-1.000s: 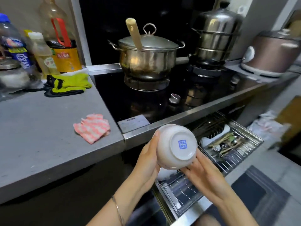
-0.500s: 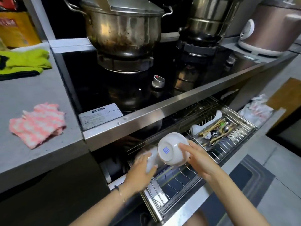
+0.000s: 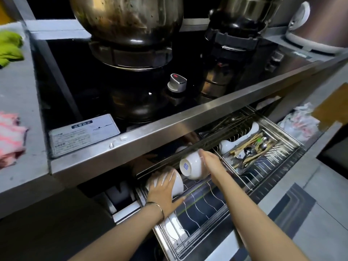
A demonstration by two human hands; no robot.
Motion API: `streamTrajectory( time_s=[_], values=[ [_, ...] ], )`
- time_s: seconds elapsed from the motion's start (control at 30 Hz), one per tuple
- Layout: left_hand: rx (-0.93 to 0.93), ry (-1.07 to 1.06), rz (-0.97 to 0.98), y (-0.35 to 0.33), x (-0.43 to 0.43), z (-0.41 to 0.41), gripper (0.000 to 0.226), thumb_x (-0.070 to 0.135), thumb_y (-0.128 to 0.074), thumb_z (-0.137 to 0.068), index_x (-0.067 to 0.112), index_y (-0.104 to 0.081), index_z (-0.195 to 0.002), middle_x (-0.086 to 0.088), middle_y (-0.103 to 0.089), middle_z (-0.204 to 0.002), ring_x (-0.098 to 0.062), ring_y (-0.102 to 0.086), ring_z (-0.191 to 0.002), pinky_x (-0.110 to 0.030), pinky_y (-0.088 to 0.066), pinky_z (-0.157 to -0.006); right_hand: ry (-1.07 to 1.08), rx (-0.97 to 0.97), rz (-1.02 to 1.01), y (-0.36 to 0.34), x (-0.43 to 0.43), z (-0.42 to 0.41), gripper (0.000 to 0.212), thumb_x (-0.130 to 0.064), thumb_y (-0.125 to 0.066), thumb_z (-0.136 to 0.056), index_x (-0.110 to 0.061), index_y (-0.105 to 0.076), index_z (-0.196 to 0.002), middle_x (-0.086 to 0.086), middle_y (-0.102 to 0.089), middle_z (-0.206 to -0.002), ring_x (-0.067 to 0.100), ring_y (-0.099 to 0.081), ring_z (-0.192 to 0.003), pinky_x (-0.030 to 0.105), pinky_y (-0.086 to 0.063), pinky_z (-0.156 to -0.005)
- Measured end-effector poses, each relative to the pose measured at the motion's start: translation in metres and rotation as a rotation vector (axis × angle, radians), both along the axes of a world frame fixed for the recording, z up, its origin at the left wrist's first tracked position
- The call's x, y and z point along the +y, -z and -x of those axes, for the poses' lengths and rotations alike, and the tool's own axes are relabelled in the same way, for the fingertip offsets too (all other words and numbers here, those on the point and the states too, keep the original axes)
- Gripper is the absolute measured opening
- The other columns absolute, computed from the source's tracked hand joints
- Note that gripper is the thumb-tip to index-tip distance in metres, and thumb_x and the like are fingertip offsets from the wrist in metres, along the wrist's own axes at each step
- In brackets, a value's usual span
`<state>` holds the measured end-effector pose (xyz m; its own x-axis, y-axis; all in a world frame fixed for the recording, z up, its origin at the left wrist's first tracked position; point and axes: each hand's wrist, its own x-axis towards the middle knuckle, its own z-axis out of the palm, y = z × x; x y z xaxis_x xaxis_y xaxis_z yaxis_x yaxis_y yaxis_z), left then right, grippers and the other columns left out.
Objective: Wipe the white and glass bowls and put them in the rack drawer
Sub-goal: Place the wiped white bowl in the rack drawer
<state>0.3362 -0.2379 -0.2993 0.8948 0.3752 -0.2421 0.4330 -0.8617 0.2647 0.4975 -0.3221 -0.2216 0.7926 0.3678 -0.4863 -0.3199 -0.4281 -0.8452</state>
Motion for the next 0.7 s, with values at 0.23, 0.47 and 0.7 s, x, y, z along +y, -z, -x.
streamTrajectory(
  time_s=[0.23,0.47,0.7],
  values=[
    [-0.161,0.082,-0.127,0.011,0.001,0.019,0.086,0.072,-0.038,-0.073,0.011,-0.044,-0.133,-0.003,-0.059,-0.133,-0.023,-0.039,-0.124,-0.047,-0.028,-0.096,-0.153,0.024,0.083,0.027,0.014,-0.004,0.031,-0.028,-0.051,-0.097,-0.004,-0.063,-0.113,0.009,-0.057,-0.097,0.015,-0.049,-0.077,0.023,-0.036,-0.064],
    [-0.148,0.073,-0.155,0.015,0.003,0.027,0.085,0.072,-0.04,-0.074,0.012,-0.052,-0.133,-0.003,-0.057,-0.136,-0.026,-0.036,-0.127,-0.048,-0.027,-0.097,-0.352,0.068,0.102,0.054,0.016,-0.002,0.037,-0.016,-0.046,-0.101,-0.003,-0.048,-0.135,0.012,-0.059,-0.125,0.023,-0.057,-0.108,0.031,-0.046,-0.09],
    [-0.13,0.092,-0.154,0.016,0.005,0.023,0.08,0.071,-0.041,-0.073,0.016,-0.059,-0.129,0.0,-0.06,-0.132,-0.025,-0.04,-0.123,-0.047,-0.029,-0.095,-0.407,0.138,0.059,0.062,0.014,0.013,0.03,-0.012,-0.044,-0.101,-0.006,-0.051,-0.13,0.007,-0.064,-0.101,0.011,-0.06,-0.079,0.02,-0.049,-0.065]
  ],
)
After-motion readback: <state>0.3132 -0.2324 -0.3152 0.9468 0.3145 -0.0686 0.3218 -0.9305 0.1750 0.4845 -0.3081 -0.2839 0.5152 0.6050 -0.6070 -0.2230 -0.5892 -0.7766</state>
